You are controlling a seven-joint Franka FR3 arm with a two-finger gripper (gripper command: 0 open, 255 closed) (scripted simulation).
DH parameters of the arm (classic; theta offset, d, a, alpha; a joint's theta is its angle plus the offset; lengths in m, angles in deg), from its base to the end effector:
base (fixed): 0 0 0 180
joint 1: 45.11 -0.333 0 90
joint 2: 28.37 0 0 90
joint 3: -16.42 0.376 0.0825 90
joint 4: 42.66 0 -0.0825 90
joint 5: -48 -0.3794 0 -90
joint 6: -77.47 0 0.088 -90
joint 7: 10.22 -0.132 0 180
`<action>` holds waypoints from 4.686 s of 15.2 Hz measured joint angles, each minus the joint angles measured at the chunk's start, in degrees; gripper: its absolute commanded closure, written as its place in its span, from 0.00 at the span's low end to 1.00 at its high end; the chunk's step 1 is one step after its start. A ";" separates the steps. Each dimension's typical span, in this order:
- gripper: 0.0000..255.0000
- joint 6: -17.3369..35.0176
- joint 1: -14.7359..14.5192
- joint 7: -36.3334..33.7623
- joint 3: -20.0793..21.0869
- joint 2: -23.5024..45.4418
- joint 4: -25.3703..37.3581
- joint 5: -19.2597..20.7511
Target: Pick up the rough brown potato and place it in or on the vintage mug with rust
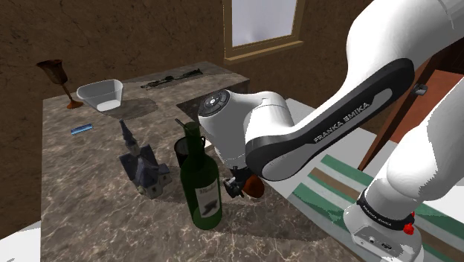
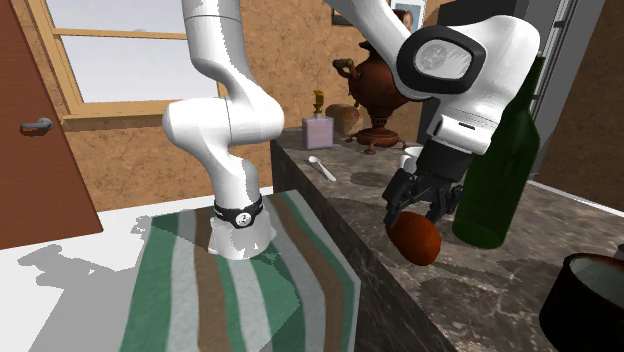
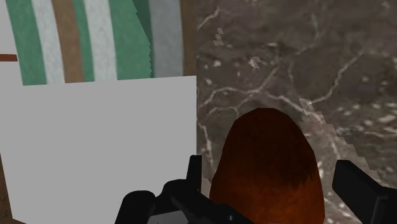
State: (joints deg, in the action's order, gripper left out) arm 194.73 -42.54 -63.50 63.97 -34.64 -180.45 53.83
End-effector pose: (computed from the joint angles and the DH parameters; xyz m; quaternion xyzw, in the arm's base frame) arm 0.3118 0.3020 0.3619 0.9852 -0.0492 -0.0321 0.1609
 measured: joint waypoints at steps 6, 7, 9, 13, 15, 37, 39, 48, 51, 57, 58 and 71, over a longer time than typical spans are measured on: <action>1.00 -0.02 -0.02 -0.02 0.03 -0.02 0.02 -0.01; 1.00 -0.03 -0.03 -0.02 0.03 -0.02 0.02 -0.02; 1.00 -0.03 -0.03 -0.02 0.03 -0.03 0.02 -0.03; 1.00 -0.30 -0.03 0.26 -0.07 -0.31 0.12 -0.22; 1.00 -1.47 -0.23 1.26 -0.38 -1.68 0.42 -1.26; 1.00 -18.36 -1.76 8.71 -4.59 -11.59 10.29 -6.73; 1.00 -20.02 -1.71 9.46 -5.17 -12.23 11.49 -6.81; 1.00 -25.18 0.09 9.01 -4.57 -7.54 20.39 -3.78; 1.00 -25.90 1.57 6.80 -2.95 0.29 26.74 1.00; 1.00 -30.34 -0.32 2.19 -1.93 17.51 42.44 12.01; 1.00 -31.81 -1.32 1.94 -2.30 20.70 46.18 14.05; 1.00 -35.14 -8.57 1.10 -5.92 37.49 62.97 23.81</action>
State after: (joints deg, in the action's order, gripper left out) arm 159.59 -51.11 -62.41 58.05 2.85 -117.48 77.64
